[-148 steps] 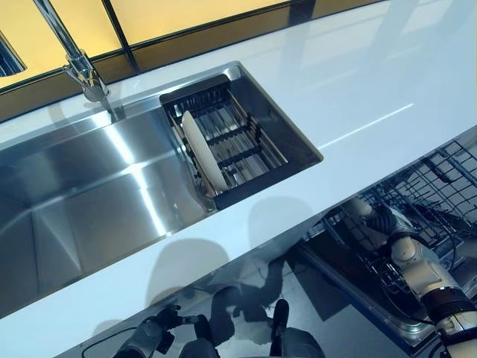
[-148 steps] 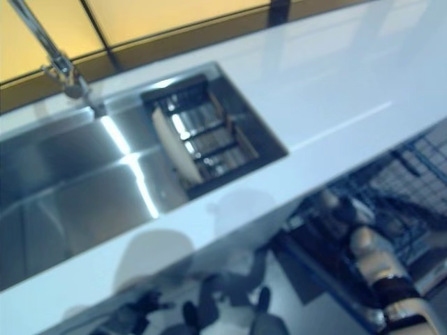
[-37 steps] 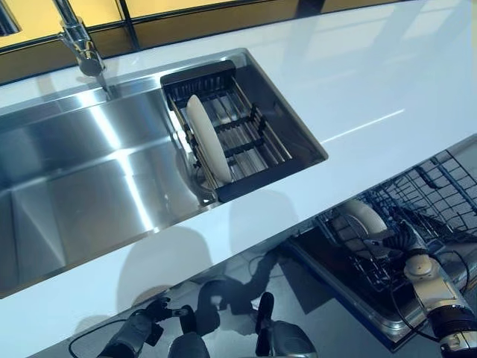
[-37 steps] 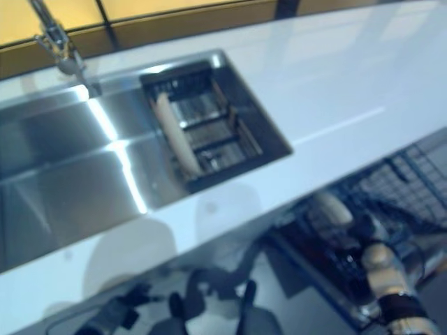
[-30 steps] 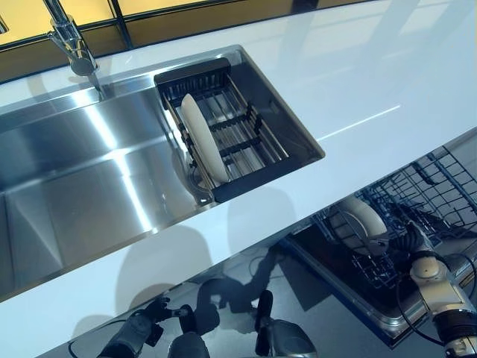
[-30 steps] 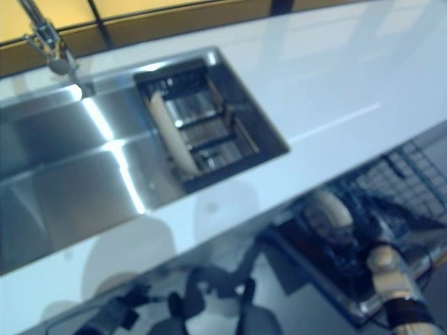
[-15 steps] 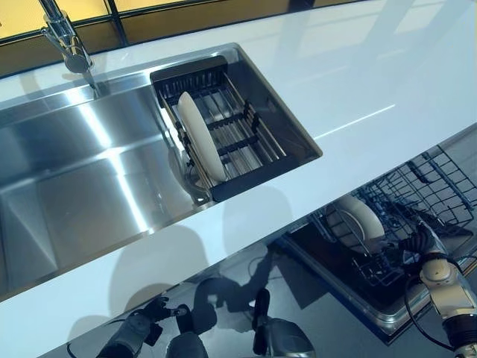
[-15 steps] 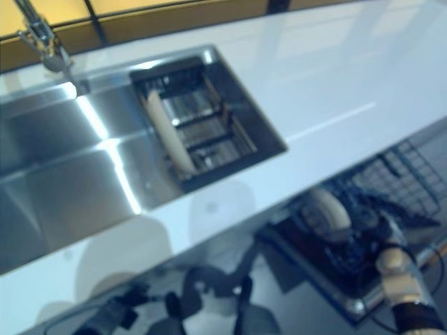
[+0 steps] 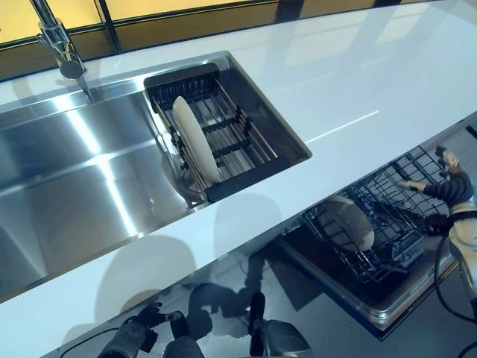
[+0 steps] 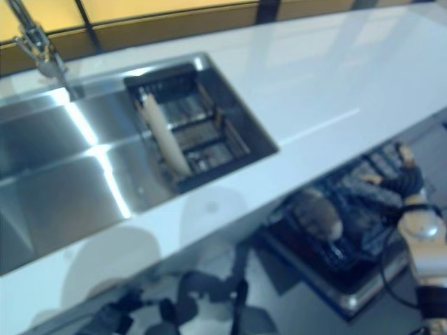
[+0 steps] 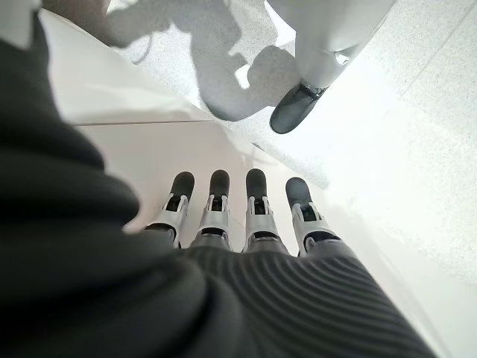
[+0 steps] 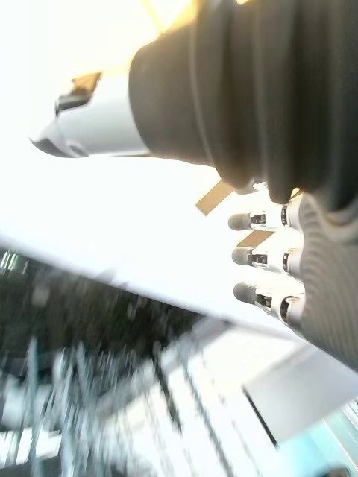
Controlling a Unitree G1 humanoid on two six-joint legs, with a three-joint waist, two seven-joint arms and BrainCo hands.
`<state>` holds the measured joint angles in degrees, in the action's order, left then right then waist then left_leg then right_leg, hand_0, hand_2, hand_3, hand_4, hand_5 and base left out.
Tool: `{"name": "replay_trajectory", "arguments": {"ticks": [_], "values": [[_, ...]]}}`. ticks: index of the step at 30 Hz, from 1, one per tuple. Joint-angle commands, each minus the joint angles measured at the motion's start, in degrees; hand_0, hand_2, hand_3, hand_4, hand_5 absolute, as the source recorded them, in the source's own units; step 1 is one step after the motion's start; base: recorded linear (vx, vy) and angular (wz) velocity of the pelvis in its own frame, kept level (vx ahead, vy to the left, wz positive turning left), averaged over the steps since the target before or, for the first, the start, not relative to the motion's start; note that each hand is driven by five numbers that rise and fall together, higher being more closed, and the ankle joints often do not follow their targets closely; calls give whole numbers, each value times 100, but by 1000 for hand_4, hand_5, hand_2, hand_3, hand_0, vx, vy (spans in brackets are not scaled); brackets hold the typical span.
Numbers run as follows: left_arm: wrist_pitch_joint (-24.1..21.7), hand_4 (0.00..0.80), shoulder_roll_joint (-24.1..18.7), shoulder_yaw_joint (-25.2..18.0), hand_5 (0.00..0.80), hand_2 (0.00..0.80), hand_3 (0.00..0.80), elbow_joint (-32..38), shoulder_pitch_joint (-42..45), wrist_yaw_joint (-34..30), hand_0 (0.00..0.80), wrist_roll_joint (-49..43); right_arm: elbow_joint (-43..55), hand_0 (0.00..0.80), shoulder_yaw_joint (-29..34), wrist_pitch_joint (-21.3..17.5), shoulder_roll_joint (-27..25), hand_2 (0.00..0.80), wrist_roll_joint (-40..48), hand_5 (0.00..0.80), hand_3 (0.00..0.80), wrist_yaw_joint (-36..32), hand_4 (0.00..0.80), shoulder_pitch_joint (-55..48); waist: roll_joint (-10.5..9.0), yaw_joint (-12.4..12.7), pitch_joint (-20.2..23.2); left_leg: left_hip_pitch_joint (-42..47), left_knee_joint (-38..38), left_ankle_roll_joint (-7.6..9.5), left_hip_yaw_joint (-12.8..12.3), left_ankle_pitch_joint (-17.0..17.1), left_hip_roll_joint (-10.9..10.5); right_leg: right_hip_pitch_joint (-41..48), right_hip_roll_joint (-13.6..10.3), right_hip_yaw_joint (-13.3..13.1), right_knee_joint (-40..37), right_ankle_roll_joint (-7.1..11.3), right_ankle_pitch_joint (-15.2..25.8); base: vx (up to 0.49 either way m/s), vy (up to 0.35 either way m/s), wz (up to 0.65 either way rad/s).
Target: Take plates into dishwasher
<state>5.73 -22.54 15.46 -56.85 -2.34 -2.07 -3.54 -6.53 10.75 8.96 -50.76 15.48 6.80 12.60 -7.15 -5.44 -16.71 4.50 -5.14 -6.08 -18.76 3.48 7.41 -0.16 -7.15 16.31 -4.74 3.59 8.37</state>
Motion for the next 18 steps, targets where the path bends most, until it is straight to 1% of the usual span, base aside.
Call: {"name": "replay_trajectory", "arguments": {"ticks": [1,4,6,8,10,11,14,15,18], "values": [[-122,0,-6,58,0,0,0,-355,-159,153,0,173,204,0,-26,-414,-632,0,540,0,0,11,0,1012,75,191,319,-101,14,603,-219,-247,-285,-97,-296,-87,894,597,-368,63,112,-1],[-182,0,-2,86,0,0,0,-509,-157,167,0,201,183,0,-339,-447,-756,0,770,0,0,-3,0,1552,66,255,410,-64,14,650,-168,-288,-351,-111,-387,-118,1002,644,-314,78,133,-1],[-197,0,5,103,0,0,0,-550,-148,185,0,238,160,0,-501,-320,-804,0,1032,0,0,28,0,1840,65,297,460,-47,14,679,-126,-310,-396,-117,-449,-133,1078,658,-270,78,131,-2],[-210,0,12,109,0,0,0,-590,-145,172,0,241,113,0,-632,-112,-775,0,1316,0,0,73,0,2079,65,342,516,-30,14,705,-84,-332,-440,-113,-513,-142,1153,658,-231,74,126,1],[-196,0,23,138,0,0,0,-611,-164,153,0,234,118,0,-777,64,-631,0,1794,0,0,11,0,2327,73,401,570,-28,14,734,-39,-349,-493,-113,-604,-134,1265,655,-161,63,146,1],[-195,0,37,162,0,0,0,-636,-175,146,0,236,182,0,-884,192,-473,0,1989,0,0,-13,0,2479,79,443,599,-25,14,749,-11,-357,-521,-114,-656,-124,1338,649,-118,45,121,5],[-194,0,85,183,0,0,0,-696,-208,139,0,230,298,0,-1135,441,-107,0,2219,0,0,-61,0,2793,102,523,656,-18,14,772,55,-378,-581,-88,-762,-87,1456,647,-51,47,119,4],[-175,0,104,203,0,0,0,-716,-235,138,0,245,329,0,-1264,596,71,0,2381,0,0,-130,0,2939,114,570,681,-10,14,777,89,-385,-603,-75,-809,-62,1511,648,-19,44,106,2],[-196,0,142,218,0,0,0,-774,-244,135,0,252,377,0,-1465,843,387,0,2569,0,0,-119,0,3152,132,654,751,-25,14,793,128,-377,-634,-62,-876,-1,1561,632,48,52,100,11]]}}
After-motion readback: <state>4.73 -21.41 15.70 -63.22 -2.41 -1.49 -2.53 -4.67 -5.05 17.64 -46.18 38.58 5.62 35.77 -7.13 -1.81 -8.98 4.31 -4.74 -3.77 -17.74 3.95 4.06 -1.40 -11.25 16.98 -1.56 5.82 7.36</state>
